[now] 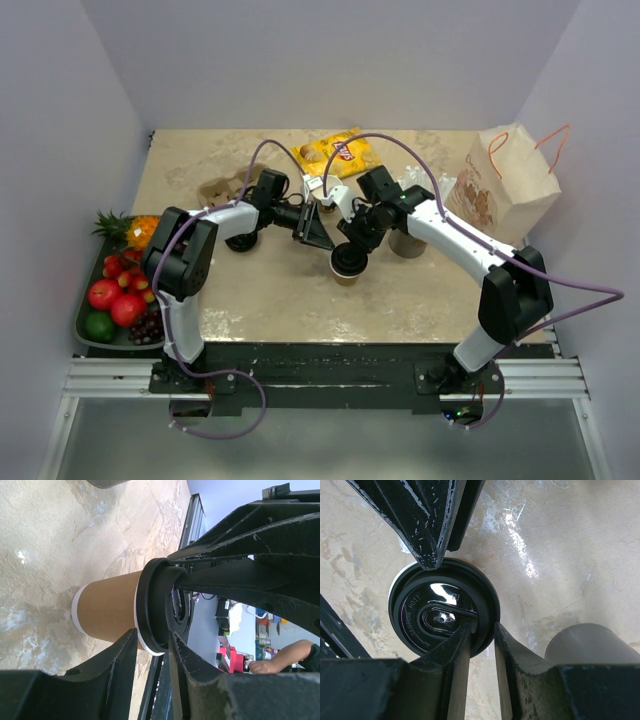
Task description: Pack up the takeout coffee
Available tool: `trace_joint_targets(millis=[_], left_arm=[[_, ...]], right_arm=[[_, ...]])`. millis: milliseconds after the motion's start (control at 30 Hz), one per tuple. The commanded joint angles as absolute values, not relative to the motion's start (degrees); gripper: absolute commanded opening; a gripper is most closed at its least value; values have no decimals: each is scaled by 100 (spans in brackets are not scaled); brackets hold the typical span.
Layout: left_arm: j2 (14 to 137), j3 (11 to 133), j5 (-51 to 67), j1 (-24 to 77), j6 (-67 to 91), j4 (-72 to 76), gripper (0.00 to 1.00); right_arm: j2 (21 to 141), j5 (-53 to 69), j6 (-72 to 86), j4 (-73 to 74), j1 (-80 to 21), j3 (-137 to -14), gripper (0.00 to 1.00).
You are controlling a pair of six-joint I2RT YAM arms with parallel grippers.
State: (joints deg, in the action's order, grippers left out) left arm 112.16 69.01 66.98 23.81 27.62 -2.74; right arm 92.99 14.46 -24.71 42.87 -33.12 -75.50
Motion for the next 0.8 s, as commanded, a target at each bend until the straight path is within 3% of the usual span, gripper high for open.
trace_joint_targets(millis=[0, 767], left_arm=[[10942, 7102, 6715, 2399, 2584, -325, 37], [10934, 7084, 6759, 2285, 2400, -457, 40]], right_arm=[[9237, 1573, -2435, 4272, -3357, -7646, 31], [9606, 1555, -2285, 4175, -3463, -7910, 33]])
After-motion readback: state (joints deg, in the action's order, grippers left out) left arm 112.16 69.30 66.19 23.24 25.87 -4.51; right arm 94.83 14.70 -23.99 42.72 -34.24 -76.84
